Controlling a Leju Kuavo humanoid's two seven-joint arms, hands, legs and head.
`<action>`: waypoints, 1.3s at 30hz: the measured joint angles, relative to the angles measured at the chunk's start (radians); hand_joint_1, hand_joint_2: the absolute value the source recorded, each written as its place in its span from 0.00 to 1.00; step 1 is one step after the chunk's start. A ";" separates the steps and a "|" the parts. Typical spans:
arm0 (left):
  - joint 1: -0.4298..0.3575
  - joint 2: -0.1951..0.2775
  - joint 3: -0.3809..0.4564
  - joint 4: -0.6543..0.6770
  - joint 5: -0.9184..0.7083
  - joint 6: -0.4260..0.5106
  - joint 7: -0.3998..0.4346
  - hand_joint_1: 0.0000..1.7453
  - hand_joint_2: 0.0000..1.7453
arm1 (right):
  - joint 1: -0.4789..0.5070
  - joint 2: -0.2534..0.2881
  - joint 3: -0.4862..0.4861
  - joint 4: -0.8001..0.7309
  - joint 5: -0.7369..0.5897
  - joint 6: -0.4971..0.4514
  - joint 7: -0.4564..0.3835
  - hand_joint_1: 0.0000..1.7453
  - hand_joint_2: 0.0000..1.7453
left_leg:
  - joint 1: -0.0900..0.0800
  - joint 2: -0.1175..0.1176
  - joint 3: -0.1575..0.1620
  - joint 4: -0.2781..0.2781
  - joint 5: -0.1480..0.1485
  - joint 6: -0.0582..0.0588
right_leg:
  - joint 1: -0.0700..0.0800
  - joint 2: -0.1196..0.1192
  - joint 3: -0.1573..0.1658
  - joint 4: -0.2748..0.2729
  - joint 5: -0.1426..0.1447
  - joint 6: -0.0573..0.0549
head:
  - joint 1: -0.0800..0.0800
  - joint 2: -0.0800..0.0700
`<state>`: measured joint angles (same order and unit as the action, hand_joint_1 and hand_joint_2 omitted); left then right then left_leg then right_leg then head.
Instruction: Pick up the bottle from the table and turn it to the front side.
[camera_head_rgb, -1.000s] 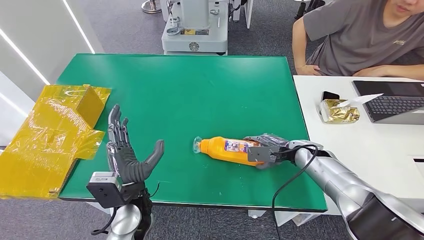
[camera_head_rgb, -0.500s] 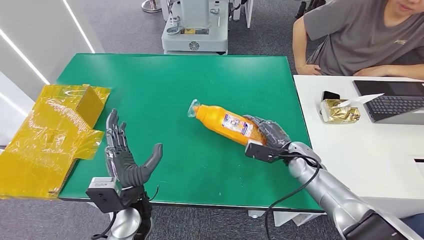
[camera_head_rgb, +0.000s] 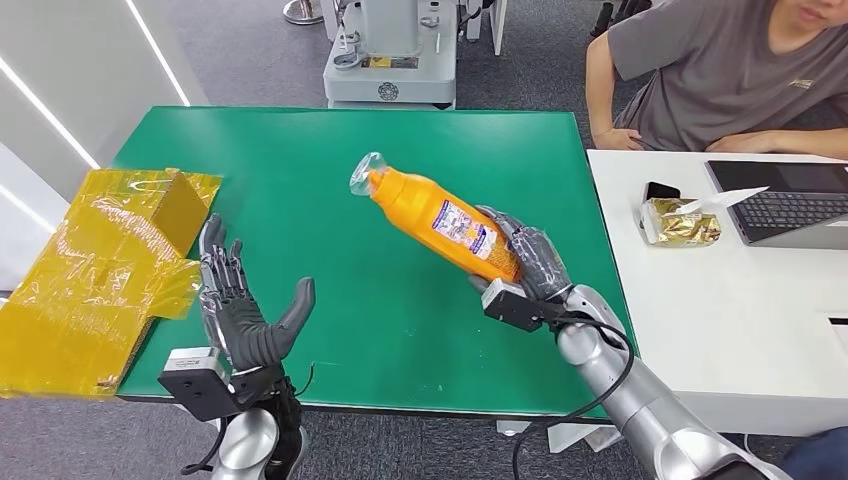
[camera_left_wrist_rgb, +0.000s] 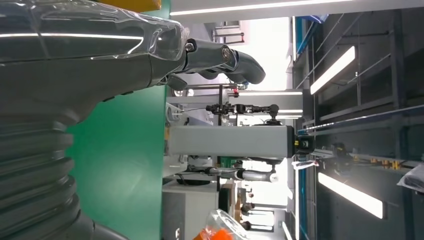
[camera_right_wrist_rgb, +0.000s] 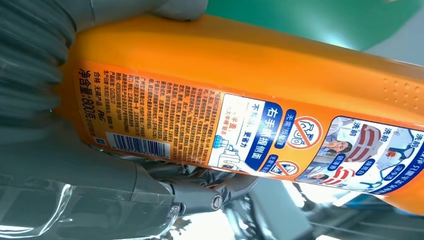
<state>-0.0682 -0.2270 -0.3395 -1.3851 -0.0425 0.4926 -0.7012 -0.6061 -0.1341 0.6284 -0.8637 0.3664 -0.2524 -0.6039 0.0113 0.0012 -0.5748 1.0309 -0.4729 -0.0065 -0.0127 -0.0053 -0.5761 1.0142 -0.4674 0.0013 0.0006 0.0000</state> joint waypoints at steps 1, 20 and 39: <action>-0.001 0.000 0.000 0.000 0.006 -0.002 0.000 0.00 1.00 | 0.006 0.007 -0.002 -0.011 0.003 -0.007 -0.013 1.00 1.00 | 0.000 0.000 0.000 0.000 0.000 0.000 | 0.000 0.000 0.000 0.000 0.000 0.000 | 0.000 0.000; -0.082 -0.007 -0.002 0.099 0.048 -0.057 0.019 0.00 1.00 | -0.015 0.169 0.051 -0.062 -0.011 0.029 -0.091 1.00 1.00 | 0.000 0.000 0.000 0.000 0.001 -0.001 | 0.000 0.000 -0.001 0.001 0.000 0.000 | 0.000 0.000; -0.090 -0.006 -0.009 0.143 0.026 -0.139 0.057 0.00 1.00 | -0.014 0.199 0.111 0.011 -0.027 0.083 -0.089 1.00 1.00 | 0.000 0.000 -0.001 0.000 0.001 -0.001 | 0.000 0.000 -0.002 0.001 0.000 0.000 | 0.000 0.000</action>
<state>-0.1584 -0.2334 -0.3483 -1.2418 -0.0162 0.3538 -0.6439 -0.6205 0.0645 0.7393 -0.8531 0.3396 -0.1694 -0.6924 0.0113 0.0013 -0.5761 1.0307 -0.4721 -0.0077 -0.0127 -0.0051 -0.5782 1.0152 -0.4673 0.0011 0.0008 0.0000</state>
